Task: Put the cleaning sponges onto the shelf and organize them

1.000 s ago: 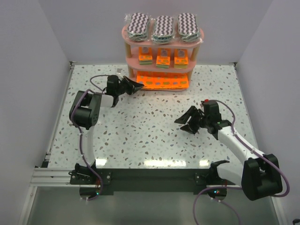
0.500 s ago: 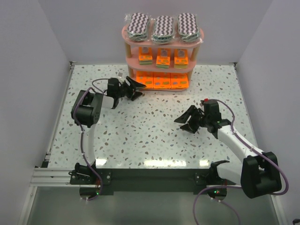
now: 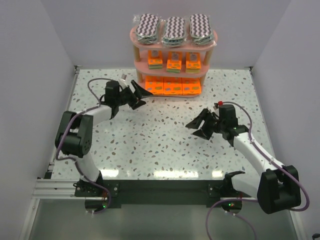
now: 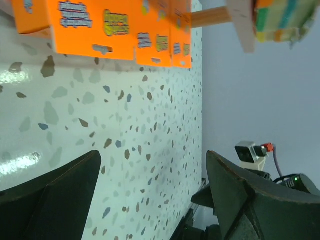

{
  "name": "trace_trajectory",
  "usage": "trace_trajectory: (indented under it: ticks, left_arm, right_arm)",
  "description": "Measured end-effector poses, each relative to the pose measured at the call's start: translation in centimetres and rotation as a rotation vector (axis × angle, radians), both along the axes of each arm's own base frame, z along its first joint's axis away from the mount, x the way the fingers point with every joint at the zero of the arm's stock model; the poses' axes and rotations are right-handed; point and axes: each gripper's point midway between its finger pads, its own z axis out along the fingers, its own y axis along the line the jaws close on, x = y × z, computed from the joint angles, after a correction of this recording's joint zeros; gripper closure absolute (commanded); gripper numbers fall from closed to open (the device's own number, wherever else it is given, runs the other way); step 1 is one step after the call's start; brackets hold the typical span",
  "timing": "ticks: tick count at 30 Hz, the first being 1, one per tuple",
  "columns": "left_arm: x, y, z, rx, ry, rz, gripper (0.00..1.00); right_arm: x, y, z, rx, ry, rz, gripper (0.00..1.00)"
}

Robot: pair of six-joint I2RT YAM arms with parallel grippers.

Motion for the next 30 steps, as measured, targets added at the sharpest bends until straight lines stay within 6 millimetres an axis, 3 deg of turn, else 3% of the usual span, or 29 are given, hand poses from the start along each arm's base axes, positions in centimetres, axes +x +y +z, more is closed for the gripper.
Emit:
trace_trajectory:
  ticks: [5,9,15,20,30]
  left_arm:
    - [-4.5,1.5,5.9,0.125,-0.120,-0.048,0.07]
    - [-8.3,3.4,9.1,0.239,-0.178,-0.047,0.06]
    - [-13.9,6.1,12.3,0.351,-0.228,-0.008,0.05]
    - [-17.3,8.0,15.5,0.402,-0.292,0.042,0.04]
    - [-21.5,9.8,29.2,0.387,-0.639,0.155,0.03]
  right_arm:
    - [0.0,-0.5,2.0,-0.046,-0.067,0.026,0.11]
    - [-0.4,-1.3,3.6,-0.102,-0.121,0.030,0.02]
    - [-1.5,-3.3,5.6,-0.209,-0.182,0.006,0.01]
    - [-3.1,-5.2,6.5,-0.304,-0.204,-0.025,0.01]
    - [-6.9,-9.0,6.2,-0.459,-0.180,-0.103,0.01]
